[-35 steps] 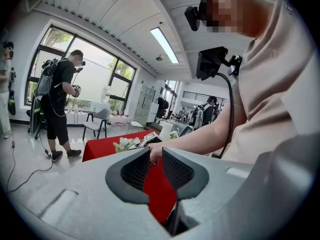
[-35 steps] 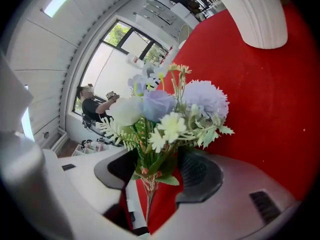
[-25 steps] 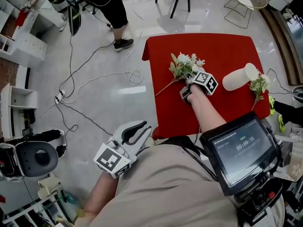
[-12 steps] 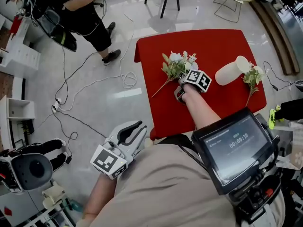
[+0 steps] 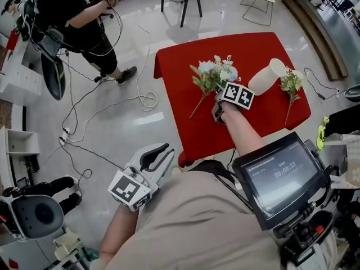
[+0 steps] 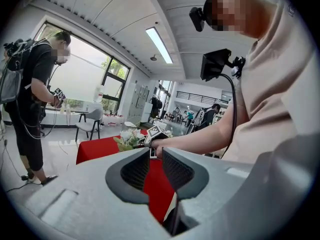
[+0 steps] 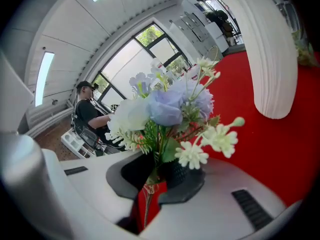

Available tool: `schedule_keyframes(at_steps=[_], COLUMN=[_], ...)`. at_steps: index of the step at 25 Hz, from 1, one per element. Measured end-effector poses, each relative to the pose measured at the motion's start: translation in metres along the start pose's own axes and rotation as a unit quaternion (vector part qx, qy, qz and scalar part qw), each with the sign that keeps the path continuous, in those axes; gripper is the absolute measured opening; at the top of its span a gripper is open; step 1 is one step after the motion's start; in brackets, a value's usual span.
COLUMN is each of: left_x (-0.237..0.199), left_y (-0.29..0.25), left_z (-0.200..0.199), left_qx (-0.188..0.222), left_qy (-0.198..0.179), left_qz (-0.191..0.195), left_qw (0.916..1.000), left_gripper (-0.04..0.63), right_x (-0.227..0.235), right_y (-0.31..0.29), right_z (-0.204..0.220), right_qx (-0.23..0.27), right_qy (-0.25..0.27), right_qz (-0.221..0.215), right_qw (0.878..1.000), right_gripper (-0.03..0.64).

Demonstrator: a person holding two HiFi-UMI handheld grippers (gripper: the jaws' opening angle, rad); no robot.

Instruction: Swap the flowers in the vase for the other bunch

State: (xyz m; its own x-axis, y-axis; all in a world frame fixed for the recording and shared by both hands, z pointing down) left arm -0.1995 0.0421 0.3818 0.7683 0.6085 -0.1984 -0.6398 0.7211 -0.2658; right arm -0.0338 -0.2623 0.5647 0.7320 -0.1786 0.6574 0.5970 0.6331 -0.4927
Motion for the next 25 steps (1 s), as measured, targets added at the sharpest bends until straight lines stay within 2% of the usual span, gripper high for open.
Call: schedule_keyframes(at_steps=[10, 21, 25], left_x=[0.019, 0.041, 0.04], left_y=[0.027, 0.026, 0.015], left_z=[0.011, 0.026, 0.027], left_qx=[-0.003, -0.006, -0.012], left_qy=[-0.005, -0.015, -0.022], left_qz=[0.037, 0.111, 0.133], left_qw=[0.9993, 0.9937, 0.9908], left_gripper=[0.061, 0.061, 0.061], right_x=[-0.031, -0.069, -0.079], right_y=[0.082, 0.18, 0.212], right_z=[-0.015, -0.043, -0.065], right_qx=[0.065, 0.146, 0.175], right_qy=[0.112, 0.204, 0.22], right_qz=[-0.001, -0.004, -0.008], right_qw=[0.992, 0.968, 0.96], right_gripper=[0.046, 0.044, 0.044])
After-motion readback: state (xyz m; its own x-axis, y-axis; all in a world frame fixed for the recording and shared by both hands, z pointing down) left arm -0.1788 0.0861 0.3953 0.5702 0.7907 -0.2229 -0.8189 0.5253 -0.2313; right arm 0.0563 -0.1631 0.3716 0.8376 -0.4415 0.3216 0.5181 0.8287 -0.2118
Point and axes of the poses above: the fingertips, and each gripper's own axes: y backward along the fingers, x to its right, z out of its underside, the point moved 4 cm from there along y, backward along the fingers, and after that the axes turned 1 degree about -y, right-handed, at the moved point
